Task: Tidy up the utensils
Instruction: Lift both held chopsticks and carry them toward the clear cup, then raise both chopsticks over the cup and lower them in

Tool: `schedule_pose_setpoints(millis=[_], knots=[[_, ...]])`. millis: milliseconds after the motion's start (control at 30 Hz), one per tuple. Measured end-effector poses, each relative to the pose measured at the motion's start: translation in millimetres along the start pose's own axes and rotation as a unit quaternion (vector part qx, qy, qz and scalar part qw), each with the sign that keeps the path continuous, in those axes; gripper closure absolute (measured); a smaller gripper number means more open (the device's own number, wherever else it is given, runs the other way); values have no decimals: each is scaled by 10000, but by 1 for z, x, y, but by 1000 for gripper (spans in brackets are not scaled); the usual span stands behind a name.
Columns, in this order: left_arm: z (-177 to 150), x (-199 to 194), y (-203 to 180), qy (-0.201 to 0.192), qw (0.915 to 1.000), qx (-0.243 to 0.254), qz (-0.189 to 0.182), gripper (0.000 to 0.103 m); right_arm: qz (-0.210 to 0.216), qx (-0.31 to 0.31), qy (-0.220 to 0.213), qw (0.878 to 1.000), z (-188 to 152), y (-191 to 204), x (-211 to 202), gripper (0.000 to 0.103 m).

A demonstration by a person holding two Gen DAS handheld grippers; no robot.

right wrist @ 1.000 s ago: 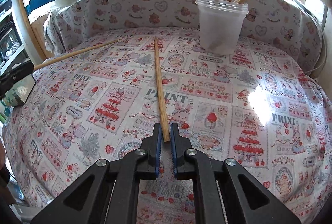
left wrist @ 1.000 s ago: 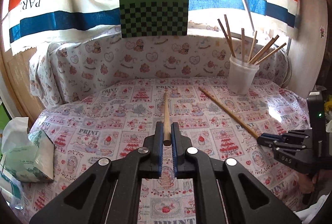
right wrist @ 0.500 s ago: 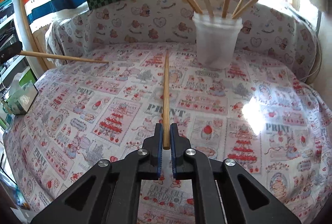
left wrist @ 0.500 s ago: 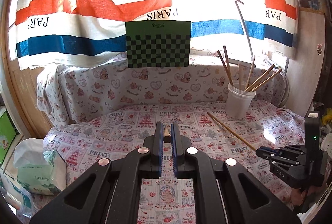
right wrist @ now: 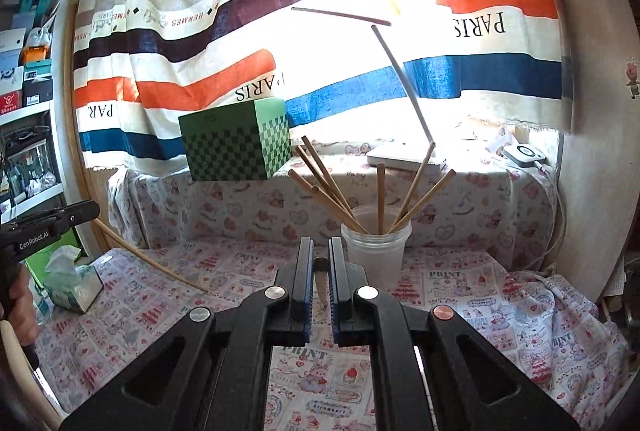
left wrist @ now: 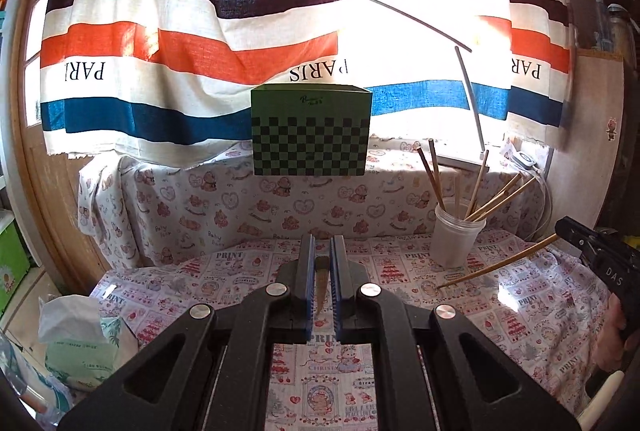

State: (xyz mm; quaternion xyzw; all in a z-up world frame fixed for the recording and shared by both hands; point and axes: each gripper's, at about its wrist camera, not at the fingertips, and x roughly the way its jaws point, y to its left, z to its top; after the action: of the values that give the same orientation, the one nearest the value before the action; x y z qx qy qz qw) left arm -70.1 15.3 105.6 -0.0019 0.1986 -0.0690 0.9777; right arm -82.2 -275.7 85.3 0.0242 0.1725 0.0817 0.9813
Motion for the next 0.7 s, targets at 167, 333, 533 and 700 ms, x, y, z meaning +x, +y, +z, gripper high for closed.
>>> schedule_pose_setpoints(millis=[167,333,533,700], knots=[[15,-5,-5,-68,9999,96,-64,97,75,170,-197,9996,22,-5,-13,95],[28,5,-9,47,9998,199,-45,97,105,240,-91,9996,43,-5,-5,95],[41,20,-18,148,9992,371,-6,97,237,161,112,9995,63,-2,7,95],[56,28,-34,128,9986,517,-75,97,247,27,-110,9996,83,4,1,95]])
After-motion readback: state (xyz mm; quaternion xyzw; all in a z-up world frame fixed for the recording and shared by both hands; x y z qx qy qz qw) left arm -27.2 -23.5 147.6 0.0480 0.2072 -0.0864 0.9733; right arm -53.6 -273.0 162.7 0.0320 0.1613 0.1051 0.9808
